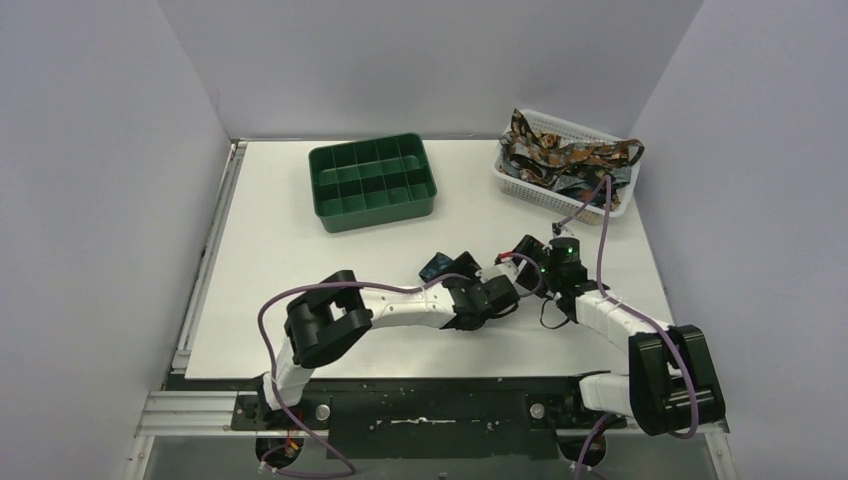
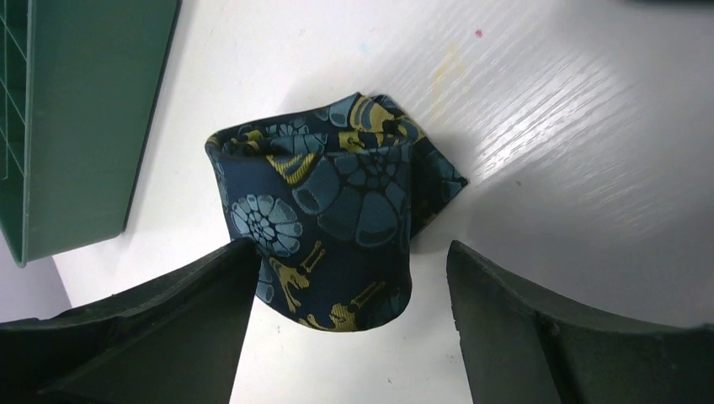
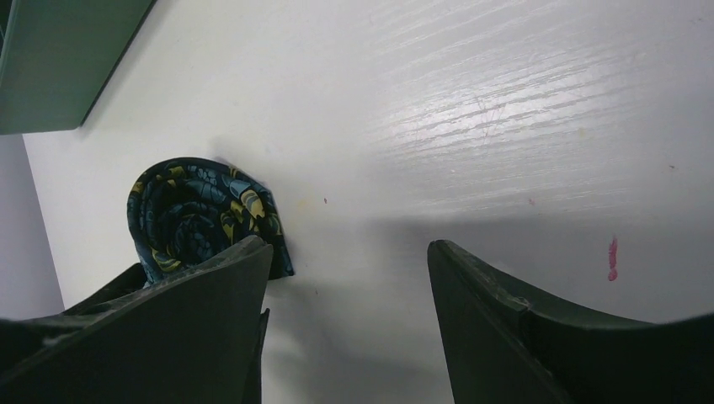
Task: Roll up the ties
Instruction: Roll the tie at the center of the board.
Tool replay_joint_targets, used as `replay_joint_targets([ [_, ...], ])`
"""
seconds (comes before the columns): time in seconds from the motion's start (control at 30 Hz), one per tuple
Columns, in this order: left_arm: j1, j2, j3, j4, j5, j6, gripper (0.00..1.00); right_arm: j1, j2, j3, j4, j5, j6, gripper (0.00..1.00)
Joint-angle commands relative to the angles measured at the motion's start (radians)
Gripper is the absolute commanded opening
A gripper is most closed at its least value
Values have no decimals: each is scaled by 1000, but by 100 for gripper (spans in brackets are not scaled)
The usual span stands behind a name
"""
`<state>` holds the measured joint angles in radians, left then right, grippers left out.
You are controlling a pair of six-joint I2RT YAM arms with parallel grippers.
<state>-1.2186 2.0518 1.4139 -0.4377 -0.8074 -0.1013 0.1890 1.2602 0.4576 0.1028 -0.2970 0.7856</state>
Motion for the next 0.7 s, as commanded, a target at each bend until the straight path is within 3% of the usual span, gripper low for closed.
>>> replay_joint_targets([
  [0.0,1,-86,72,7,34,-21,81,-20,-31,21,-11,-57,-47,71],
  [0.2,2,-204,38,26,88,-35,85,-26,-50,47,-18,-88,-81,75],
  [0.33,46,-333,-71,88,179,-88,87,-27,-59,56,5,-133,-107,85],
  [0.43,151,-458,-210,196,346,-151,89,-27,-46,54,57,-206,-118,91],
  [0.57,387,-580,-447,439,710,-291,92,-1,15,96,99,-301,-120,93],
  [0.67,479,-606,-534,540,818,-367,93,76,61,144,110,-280,-128,93],
])
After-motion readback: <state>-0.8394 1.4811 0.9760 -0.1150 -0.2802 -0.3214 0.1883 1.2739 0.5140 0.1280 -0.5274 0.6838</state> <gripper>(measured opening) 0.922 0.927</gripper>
